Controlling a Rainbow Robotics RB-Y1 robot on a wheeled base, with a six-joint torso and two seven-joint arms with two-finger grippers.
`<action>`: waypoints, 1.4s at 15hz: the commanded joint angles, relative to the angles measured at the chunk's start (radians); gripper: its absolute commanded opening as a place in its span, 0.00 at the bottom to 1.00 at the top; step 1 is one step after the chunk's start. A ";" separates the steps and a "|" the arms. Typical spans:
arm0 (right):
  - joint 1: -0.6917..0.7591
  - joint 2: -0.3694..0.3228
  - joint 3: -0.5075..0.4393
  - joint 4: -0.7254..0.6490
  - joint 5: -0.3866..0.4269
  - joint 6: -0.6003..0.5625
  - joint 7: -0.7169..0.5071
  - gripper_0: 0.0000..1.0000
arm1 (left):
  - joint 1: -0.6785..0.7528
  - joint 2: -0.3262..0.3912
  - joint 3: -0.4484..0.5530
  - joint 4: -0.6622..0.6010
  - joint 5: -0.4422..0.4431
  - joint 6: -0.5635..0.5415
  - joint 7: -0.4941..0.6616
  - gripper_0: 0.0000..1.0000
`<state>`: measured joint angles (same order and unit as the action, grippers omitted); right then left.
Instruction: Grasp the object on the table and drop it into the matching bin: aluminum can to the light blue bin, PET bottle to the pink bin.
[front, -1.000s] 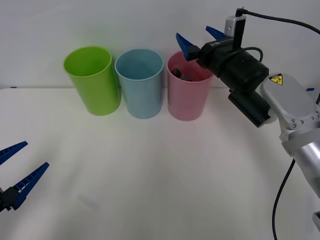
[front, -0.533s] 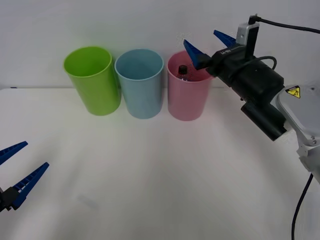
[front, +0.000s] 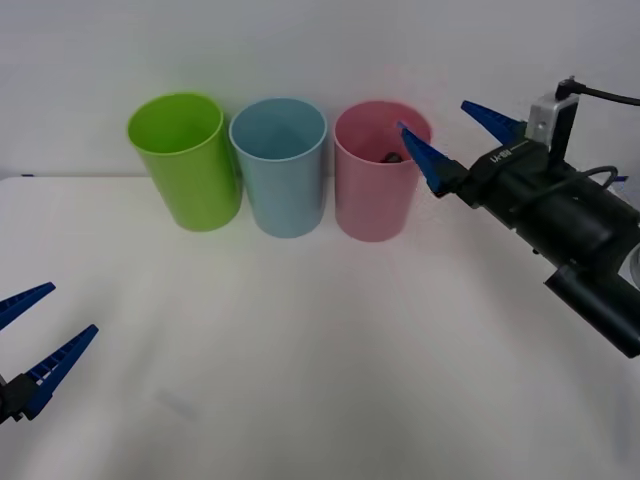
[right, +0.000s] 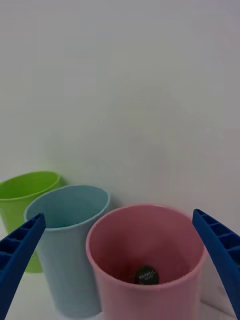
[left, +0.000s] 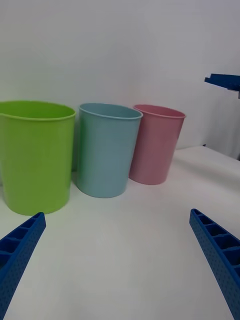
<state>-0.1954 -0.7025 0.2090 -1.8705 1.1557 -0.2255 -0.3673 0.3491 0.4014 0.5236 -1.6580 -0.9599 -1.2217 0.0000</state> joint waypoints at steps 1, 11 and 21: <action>0.120 -0.057 -0.034 -0.084 -0.030 -0.008 0.016 1.00 | 0.000 0.000 0.000 0.000 0.000 0.000 0.000 1.00; 0.461 -0.052 -0.255 -0.159 -0.102 -0.250 0.191 1.00 | 0.000 0.000 0.000 0.000 0.000 0.000 0.000 1.00; 0.726 -0.051 -0.353 -0.153 -0.232 -0.330 0.504 1.00 | 0.000 0.000 0.000 0.000 0.000 0.000 0.000 1.00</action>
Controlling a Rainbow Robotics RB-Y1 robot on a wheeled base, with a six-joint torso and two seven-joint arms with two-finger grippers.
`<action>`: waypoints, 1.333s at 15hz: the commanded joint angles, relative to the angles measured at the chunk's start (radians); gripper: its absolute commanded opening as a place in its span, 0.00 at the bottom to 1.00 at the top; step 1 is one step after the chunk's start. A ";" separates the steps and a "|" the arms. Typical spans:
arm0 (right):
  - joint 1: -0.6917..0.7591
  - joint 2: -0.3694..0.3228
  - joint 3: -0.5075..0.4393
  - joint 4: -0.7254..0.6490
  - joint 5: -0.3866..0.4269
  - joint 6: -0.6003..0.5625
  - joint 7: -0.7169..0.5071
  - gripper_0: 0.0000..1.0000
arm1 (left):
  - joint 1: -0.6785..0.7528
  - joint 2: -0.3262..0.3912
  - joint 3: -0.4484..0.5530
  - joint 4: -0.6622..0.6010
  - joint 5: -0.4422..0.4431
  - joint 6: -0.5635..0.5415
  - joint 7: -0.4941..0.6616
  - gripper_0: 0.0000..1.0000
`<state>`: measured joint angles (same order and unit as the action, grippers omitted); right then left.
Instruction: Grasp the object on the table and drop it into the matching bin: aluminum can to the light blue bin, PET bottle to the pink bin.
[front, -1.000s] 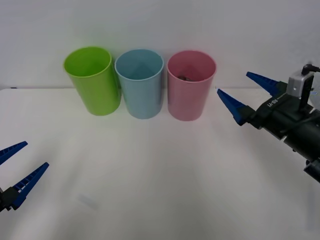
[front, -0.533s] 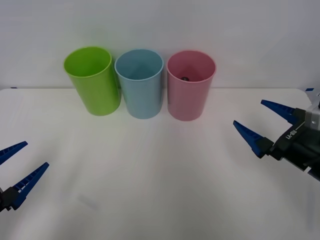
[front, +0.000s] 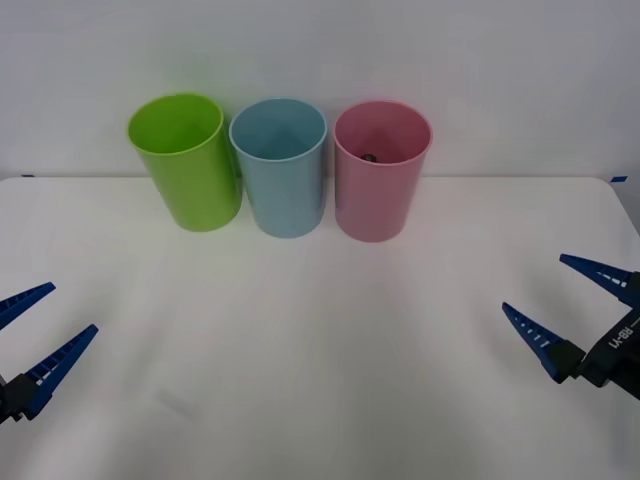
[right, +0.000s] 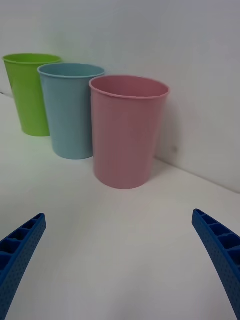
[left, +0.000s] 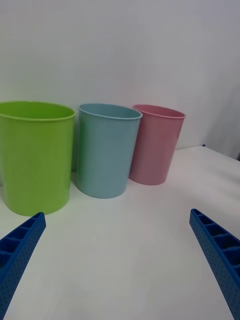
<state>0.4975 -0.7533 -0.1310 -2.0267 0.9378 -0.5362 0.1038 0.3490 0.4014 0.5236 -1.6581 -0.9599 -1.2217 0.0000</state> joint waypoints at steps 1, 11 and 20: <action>0.046 0.003 -0.027 0.026 -0.028 -0.064 0.059 1.00 | 0.000 0.000 0.000 0.000 0.000 0.000 0.000 1.00; -0.013 0.066 -0.147 0.321 -0.042 -0.530 0.106 1.00 | 0.000 0.000 0.000 0.000 0.000 0.000 0.000 1.00; -0.042 0.104 -0.168 0.468 -0.039 -0.699 0.145 1.00 | 0.000 0.000 0.000 0.000 0.000 0.000 0.000 1.00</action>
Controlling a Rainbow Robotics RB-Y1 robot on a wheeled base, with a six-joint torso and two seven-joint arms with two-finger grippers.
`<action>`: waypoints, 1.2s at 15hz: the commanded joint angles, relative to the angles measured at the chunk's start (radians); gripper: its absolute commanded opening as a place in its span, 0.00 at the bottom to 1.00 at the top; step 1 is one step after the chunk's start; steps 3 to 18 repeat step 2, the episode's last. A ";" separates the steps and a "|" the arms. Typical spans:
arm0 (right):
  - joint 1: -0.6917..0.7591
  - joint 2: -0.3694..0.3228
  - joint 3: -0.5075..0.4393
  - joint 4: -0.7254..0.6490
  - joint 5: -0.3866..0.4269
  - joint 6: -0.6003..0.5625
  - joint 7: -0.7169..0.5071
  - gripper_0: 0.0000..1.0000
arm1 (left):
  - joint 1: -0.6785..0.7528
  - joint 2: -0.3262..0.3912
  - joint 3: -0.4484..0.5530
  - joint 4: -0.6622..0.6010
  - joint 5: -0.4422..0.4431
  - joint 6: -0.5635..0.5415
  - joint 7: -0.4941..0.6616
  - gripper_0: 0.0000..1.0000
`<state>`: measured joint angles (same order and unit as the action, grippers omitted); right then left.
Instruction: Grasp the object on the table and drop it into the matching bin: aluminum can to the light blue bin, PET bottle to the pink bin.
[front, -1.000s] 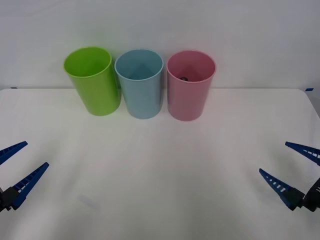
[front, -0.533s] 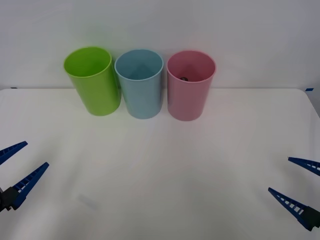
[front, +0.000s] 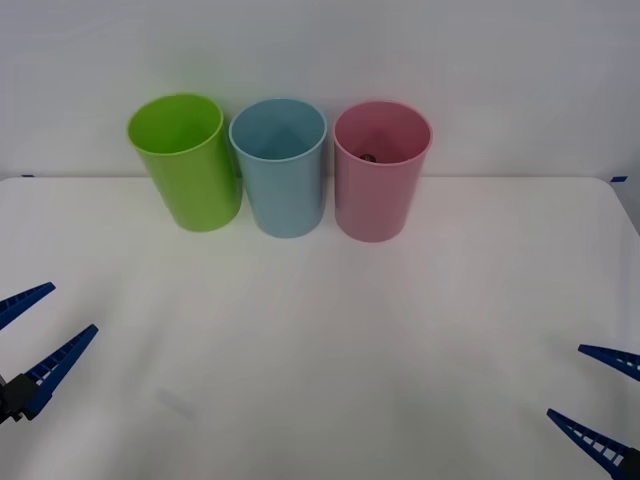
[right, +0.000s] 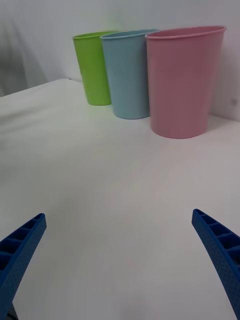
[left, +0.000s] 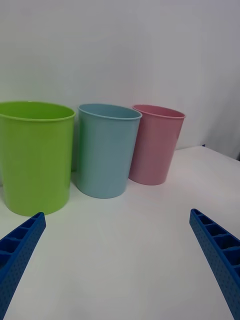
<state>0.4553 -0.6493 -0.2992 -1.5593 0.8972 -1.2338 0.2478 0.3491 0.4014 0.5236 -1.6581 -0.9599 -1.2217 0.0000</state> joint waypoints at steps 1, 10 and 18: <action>0.000 0.000 0.000 0.001 0.002 -0.001 0.001 1.00 | 0.000 0.000 0.000 0.000 0.000 0.000 0.000 1.00; 0.000 0.000 0.000 0.001 0.002 -0.001 0.001 1.00 | 0.000 0.000 0.000 0.000 0.000 0.000 0.000 1.00; 0.000 0.000 0.000 0.001 0.002 -0.001 0.001 1.00 | 0.000 0.000 0.000 0.000 0.000 0.000 0.000 1.00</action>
